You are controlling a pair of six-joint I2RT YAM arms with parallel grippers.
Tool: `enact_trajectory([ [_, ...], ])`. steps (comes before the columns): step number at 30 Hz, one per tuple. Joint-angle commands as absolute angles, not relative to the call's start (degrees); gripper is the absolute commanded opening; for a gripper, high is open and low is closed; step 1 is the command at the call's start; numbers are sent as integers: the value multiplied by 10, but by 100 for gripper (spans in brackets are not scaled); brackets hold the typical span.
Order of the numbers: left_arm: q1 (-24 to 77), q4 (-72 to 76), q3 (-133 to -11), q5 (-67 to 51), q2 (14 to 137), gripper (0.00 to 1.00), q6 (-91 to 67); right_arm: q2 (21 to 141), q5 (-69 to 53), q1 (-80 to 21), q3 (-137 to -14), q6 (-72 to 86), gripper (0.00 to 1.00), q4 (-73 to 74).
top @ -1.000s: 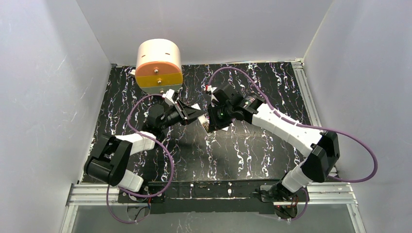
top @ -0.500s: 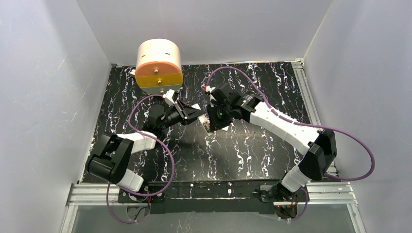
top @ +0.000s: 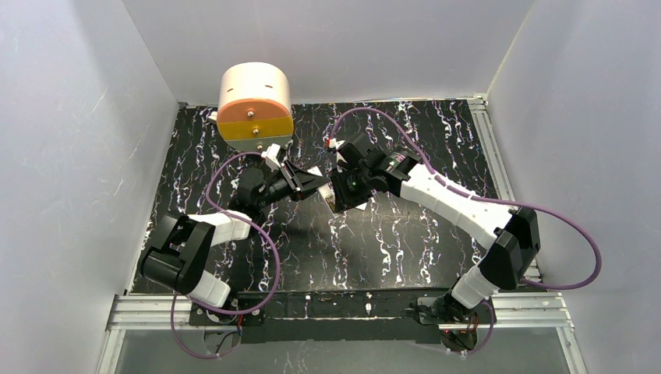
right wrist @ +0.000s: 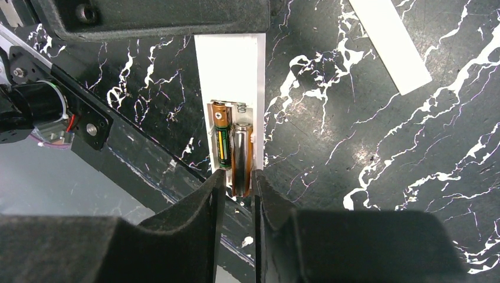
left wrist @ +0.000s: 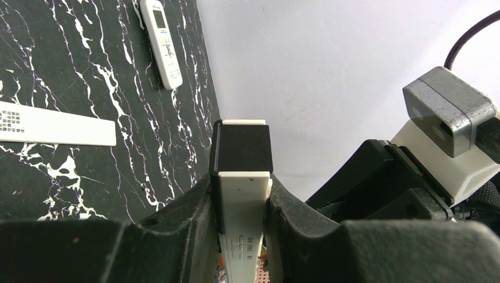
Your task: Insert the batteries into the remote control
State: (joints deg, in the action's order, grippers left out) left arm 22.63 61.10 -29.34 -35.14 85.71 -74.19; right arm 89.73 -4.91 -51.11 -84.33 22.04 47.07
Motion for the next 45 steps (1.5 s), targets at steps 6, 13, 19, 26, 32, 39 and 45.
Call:
enact_trajectory([
  [6,228,634,-302,-355,847,0,-752,856,-26,-513,-834,243,51,416],
  [13,228,649,-312,-345,841,0,-840,732,-9,-507,-728,316,79,203],
  [19,228,730,-332,-309,848,0,-991,646,64,-504,-647,394,88,22],
  [26,230,710,-317,-226,785,0,-1085,581,98,-504,-552,484,92,-122],
  [32,230,718,-316,-210,779,0,-1120,582,76,-504,-522,544,99,-163],
  [39,230,741,-321,-207,789,0,-1144,604,40,-502,-499,613,99,-240],
  [45,230,751,-327,-205,792,0,-1148,626,26,-498,-471,682,96,-320],
])
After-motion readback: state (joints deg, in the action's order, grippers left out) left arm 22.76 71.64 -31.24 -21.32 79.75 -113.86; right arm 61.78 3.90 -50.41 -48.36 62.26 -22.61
